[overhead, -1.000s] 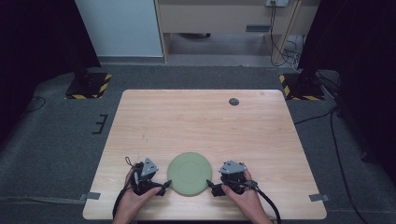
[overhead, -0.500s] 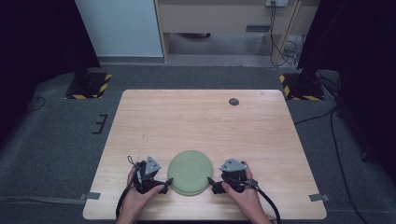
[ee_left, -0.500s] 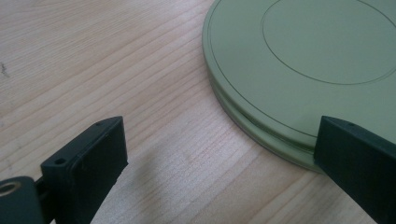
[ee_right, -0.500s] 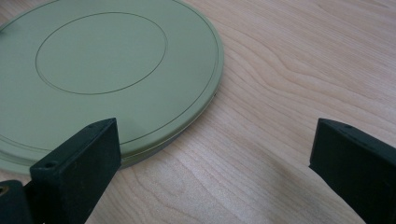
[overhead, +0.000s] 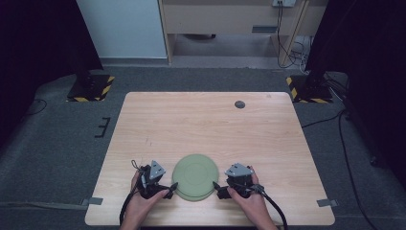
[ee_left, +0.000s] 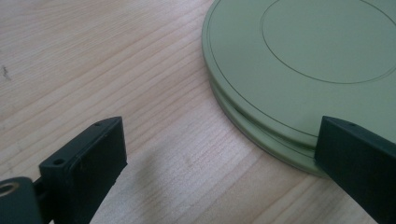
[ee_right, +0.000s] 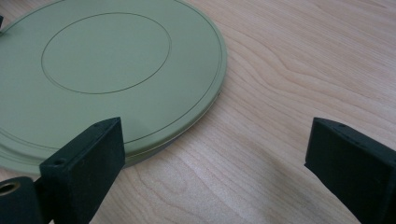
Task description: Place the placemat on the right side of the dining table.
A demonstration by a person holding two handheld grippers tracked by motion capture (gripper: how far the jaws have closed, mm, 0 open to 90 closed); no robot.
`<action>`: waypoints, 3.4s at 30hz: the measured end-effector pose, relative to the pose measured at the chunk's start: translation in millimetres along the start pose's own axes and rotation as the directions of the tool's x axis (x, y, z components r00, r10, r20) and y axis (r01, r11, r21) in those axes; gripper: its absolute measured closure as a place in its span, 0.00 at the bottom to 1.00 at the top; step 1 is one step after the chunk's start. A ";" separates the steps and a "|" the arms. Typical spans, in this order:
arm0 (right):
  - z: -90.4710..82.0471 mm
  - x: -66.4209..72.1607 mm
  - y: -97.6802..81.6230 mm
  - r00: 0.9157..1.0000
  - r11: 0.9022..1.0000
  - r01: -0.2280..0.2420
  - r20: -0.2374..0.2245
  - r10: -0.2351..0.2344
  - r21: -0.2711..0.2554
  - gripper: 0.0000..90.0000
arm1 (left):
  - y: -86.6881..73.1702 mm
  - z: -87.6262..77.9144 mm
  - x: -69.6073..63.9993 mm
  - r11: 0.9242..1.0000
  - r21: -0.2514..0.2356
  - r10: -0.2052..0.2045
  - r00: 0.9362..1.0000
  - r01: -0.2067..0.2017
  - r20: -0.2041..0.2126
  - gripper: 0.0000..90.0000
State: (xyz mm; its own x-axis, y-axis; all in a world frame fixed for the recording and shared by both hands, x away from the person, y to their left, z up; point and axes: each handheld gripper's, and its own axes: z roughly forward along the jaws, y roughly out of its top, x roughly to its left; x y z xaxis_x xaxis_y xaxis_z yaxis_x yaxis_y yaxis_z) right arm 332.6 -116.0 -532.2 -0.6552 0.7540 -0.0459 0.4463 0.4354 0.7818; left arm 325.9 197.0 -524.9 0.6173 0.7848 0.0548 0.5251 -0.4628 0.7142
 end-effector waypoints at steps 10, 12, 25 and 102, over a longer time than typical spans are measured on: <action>4.3 -3.7 2.1 0.999 1.000 -0.009 0.032 0.009 -0.004 0.03 | 3.3 3.3 0.0 1.000 -0.007 -0.011 1.000 0.010 -0.021 0.02; 3.9 -3.6 2.3 0.999 1.000 -0.017 0.030 0.017 -0.001 0.04 | 2.6 2.6 -0.2 1.000 -0.010 -0.008 1.000 0.008 -0.016 0.03; 2.4 1.7 1.8 1.000 1.000 -0.010 0.025 0.010 0.004 0.03 | 3.8 4.1 -0.7 1.000 -0.003 -0.004 1.000 0.004 -0.028 0.01; 13.5 1.9 8.0 0.997 1.000 -0.018 0.075 0.019 -0.007 0.01 | 14.4 15.7 -5.3 0.999 -0.024 -0.034 0.996 0.032 -0.087 0.01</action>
State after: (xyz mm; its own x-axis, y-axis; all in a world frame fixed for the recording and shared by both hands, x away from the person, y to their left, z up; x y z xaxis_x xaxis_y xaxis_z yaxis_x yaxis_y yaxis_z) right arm 343.2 -104.4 -534.4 -0.5995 0.7966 -0.0774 0.4537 0.4179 0.7871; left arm 339.5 179.8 -525.8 0.5463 0.8326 0.0910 0.5300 -0.4278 0.7322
